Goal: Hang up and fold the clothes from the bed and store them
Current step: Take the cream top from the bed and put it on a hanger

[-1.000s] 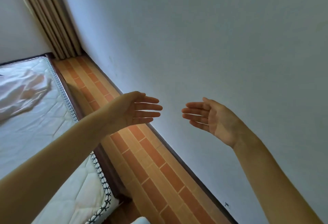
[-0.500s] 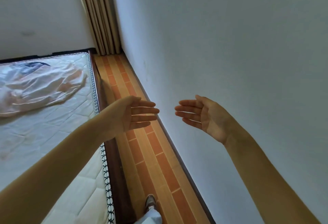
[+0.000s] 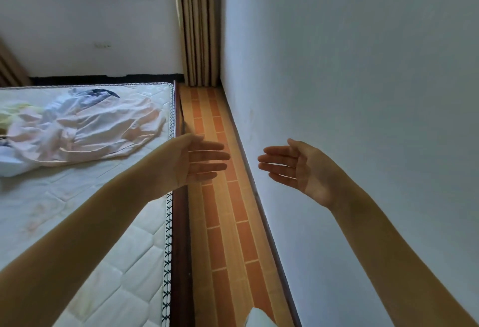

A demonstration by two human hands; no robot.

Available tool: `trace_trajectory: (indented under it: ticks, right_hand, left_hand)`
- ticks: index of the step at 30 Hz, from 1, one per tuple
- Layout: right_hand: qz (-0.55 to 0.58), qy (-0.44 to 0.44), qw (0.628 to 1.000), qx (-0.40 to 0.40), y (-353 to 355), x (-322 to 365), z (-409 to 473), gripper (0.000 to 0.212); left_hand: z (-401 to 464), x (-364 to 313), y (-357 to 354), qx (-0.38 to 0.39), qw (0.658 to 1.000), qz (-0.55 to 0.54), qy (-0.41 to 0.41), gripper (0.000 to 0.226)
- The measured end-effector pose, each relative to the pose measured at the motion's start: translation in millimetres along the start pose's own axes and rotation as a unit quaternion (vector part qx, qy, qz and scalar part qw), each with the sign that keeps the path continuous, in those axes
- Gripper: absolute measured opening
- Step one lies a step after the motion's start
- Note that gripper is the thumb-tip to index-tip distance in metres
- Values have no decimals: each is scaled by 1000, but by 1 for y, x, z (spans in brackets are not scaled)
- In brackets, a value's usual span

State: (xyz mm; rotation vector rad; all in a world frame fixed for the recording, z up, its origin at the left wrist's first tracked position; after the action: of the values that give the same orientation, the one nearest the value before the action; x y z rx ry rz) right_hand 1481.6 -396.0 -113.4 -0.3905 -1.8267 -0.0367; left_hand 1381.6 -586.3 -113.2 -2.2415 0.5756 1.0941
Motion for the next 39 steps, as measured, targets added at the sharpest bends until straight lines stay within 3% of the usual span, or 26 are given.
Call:
trace_trajectory:
  ticks: [8,19,27,39]
  right_hand:
    - [-8,-28,998,47,0,18,126,46]
    - [-43,-9,994,101,22,109,321,46]
    - [-55,-42,989,134,23,123,417,48]
    - [-57,-27,989,134,-4,162,567,46]
  left_hand:
    - [79,-36,50,-51,998,-26,12,38]
    - [224,-158,82,-96,993,-66,-28,39]
    - [291,-198,116,-124,985,-119,-16,38]
    - [388,-283,201,-116,987,-101,-38,40]
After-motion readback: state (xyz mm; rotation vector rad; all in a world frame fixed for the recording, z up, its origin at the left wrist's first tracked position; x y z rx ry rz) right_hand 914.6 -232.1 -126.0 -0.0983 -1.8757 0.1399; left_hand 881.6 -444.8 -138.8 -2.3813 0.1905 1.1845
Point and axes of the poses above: each hand's wrist, its own z-axis towards the middle knuckle, its own y-axis out of the back of the hand, x = y × z, the point moved 8 cm from there along z, towards the middle knuckle, and after that the axes turned 6 degrees about y, right-handed, at the moved point
